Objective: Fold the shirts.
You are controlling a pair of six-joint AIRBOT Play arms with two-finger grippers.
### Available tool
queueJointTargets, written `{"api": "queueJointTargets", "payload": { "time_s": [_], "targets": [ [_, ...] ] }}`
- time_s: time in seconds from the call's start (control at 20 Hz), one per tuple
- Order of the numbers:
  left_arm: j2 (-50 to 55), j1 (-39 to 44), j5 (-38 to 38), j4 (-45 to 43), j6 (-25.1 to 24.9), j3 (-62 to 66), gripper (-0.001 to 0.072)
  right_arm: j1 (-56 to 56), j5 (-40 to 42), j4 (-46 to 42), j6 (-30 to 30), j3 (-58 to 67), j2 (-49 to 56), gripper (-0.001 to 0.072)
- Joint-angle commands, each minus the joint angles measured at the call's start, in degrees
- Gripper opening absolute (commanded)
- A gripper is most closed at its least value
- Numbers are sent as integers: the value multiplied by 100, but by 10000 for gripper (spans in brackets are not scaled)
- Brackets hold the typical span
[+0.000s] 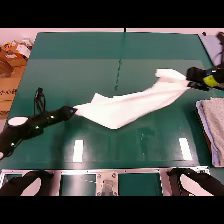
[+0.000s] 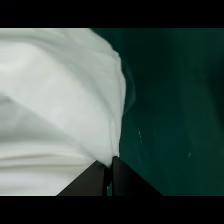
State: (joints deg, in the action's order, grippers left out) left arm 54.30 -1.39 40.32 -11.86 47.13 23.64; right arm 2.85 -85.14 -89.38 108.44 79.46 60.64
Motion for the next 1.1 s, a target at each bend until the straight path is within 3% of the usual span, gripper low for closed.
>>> {"api": "queueJointTargets", "payload": {
  "time_s": [0.0, 0.2, 0.35, 0.6, 0.9, 1.05],
  "targets": [
    [-133, -380, 813, -236, 79, 881, 21, 892, -186, 295, -234, -221, -420, 16],
    [-715, -380, 1617, -470, 111, 2938, 21, 892, 407, 1078, -546, 498, -680, 16],
    [-872, -378, 2116, -1182, 881, 4966, 21, 909, 1036, 1080, -549, 1749, -966, 16],
    [-872, -378, 2817, -2356, 1624, 7462, 21, 909, 1231, 1080, -756, 3405, -1152, 17],
    [-697, -378, 3104, -4631, 2656, 7969, 22, 905, 1311, 1281, -1016, 3528, -988, 18],
    [-173, -378, 3440, -5219, 2785, 7375, 22, 903, 1167, 1985, -1281, 2855, -625, 18]
  ]
}}
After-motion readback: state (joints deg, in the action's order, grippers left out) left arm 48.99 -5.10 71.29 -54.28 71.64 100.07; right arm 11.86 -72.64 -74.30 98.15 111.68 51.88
